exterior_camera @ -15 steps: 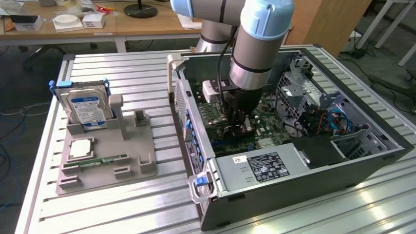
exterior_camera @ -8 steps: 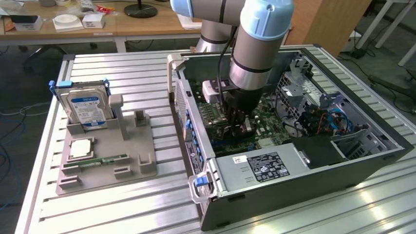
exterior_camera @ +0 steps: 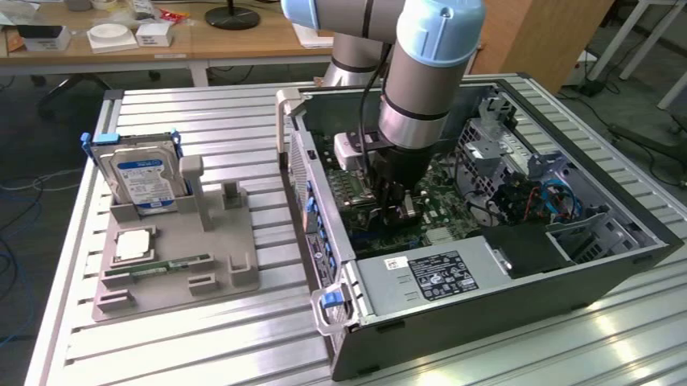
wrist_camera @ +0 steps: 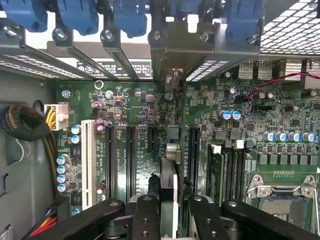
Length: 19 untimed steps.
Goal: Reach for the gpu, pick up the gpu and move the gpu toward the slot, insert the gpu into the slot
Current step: 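Insert the gpu into the slot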
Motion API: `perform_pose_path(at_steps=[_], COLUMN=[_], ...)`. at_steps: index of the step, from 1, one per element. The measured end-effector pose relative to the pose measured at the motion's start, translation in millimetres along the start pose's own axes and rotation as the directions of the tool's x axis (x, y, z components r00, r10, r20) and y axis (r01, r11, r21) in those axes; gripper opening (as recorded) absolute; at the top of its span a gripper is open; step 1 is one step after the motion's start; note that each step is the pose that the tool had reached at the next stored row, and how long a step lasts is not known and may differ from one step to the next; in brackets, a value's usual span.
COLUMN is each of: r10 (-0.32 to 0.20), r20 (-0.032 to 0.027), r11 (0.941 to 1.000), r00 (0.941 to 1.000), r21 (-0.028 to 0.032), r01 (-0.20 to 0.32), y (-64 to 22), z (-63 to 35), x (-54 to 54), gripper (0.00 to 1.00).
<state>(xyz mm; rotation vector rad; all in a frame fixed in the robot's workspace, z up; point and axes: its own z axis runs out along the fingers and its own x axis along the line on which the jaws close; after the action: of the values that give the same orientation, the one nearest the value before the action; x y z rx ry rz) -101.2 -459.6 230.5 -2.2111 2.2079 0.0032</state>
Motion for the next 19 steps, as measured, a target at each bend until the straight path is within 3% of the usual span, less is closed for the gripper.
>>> perform_pose_path(at_steps=[19], r10=[0.0], r20=[0.0], r11=[1.0], r00=[1.0], r21=[0.0069], r01=[0.0], y=[2.9], z=[-0.1], x=[0.0], gripper=[0.27])
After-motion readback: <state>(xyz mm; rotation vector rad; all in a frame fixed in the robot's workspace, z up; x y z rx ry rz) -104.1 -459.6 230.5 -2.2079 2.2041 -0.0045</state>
